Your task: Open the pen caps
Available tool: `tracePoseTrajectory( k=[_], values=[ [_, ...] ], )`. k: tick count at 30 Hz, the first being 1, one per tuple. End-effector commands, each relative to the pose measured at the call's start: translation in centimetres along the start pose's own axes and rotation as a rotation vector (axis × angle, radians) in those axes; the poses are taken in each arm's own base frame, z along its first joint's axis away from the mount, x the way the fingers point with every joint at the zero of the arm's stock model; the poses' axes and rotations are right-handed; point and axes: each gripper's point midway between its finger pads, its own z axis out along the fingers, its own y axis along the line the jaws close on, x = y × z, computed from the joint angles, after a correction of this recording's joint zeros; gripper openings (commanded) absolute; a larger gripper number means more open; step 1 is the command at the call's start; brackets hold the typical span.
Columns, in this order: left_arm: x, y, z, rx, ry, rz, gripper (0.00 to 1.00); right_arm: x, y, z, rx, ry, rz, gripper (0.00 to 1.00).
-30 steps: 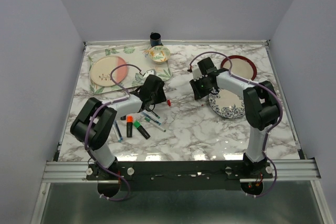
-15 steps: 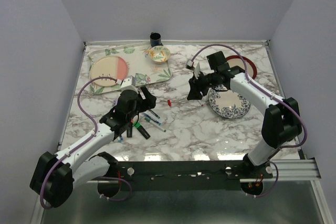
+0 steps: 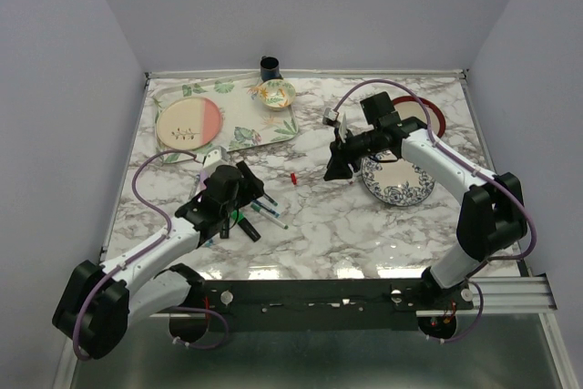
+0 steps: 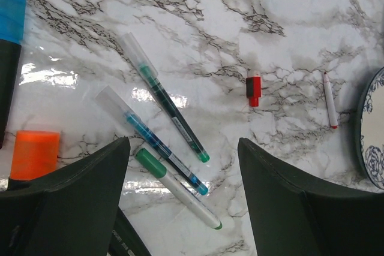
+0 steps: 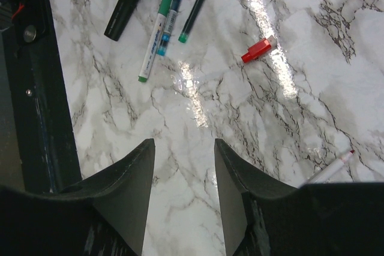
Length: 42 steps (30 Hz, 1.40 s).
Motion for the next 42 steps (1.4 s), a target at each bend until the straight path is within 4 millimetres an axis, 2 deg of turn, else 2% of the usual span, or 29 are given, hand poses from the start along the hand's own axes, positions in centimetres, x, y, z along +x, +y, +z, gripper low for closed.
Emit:
tracePoseTrajectory(
  k=[1, 7, 8, 10, 11, 13, 14, 16, 17, 19, 24, 29, 37, 40, 42],
  values=[
    [-0.1, 1.2, 1.0, -0.114, 0.005, -0.028, 0.79, 0.0, 0.6, -0.3, -0.023, -0.009, -0.006, 0.52],
    [0.2, 1.5, 2.4, -0.201, 0.036, -0.028, 0.68, 0.0, 0.6, -0.2, -0.022, -0.007, -0.002, 0.52],
    [-0.3, 1.2, 2.6, -0.208, 0.021, -0.028, 0.65, 0.1, 0.6, -0.2, -0.022, -0.006, -0.002, 0.52],
    [-0.1, 1.9, 3.1, -0.259, 0.026, -0.03, 0.62, 0.1, 0.6, -0.2, -0.025, -0.007, -0.001, 0.52],
    [-0.6, 1.4, 3.3, -0.263, 0.017, -0.03, 0.6, 0.1, 0.7, -0.2, -0.027, -0.007, -0.001, 0.52],
    [-0.6, 2.3, 3.8, -0.338, 0.007, -0.039, 0.57, 0.1, 0.6, -0.2, -0.027, -0.006, 0.0, 0.52],
    [-1.3, 1.8, 4.1, -0.346, -0.001, -0.041, 0.51, 0.1, 0.6, -0.2, -0.027, -0.006, -0.002, 0.52],
    [-1.0, 2.8, 4.5, -0.423, 0.007, -0.025, 0.47, 0.1, 0.6, -0.2, -0.027, -0.006, 0.0, 0.52],
    [-1.7, 2.3, 4.7, -0.44, -0.012, -0.051, 0.42, 0.1, 0.7, -0.2, -0.03, -0.007, -0.001, 0.52],
    [-1.5, 4.1, 4.7, -0.556, -0.021, -0.047, 0.4, 0.1, 0.7, -0.2, -0.031, -0.006, 0.001, 0.52],
    [-2.1, 3.6, 6.0, -0.569, -0.049, -0.072, 0.41, 0.0, 0.7, -0.2, -0.032, -0.007, -0.001, 0.52],
    [-1.3, 3.7, 7.6, -0.601, -0.012, -0.062, 0.41, -0.1, 0.9, -0.3, -0.034, -0.009, -0.004, 0.52],
    [-0.4, 4.9, 8.8, -0.643, 0.011, -0.055, 0.41, -0.3, 1.1, -0.4, -0.041, -0.014, -0.006, 0.52],
    [-0.1, 5.4, 9.2, -0.647, 0.024, -0.067, 0.37, -0.3, 1.2, -0.5, -0.044, -0.014, -0.008, 0.52],
    [0.0, 5.5, 9.5, -0.64, 0.028, -0.075, 0.29, -0.4, 1.2, -0.5, -0.048, -0.016, -0.008, 0.52]
  ],
)
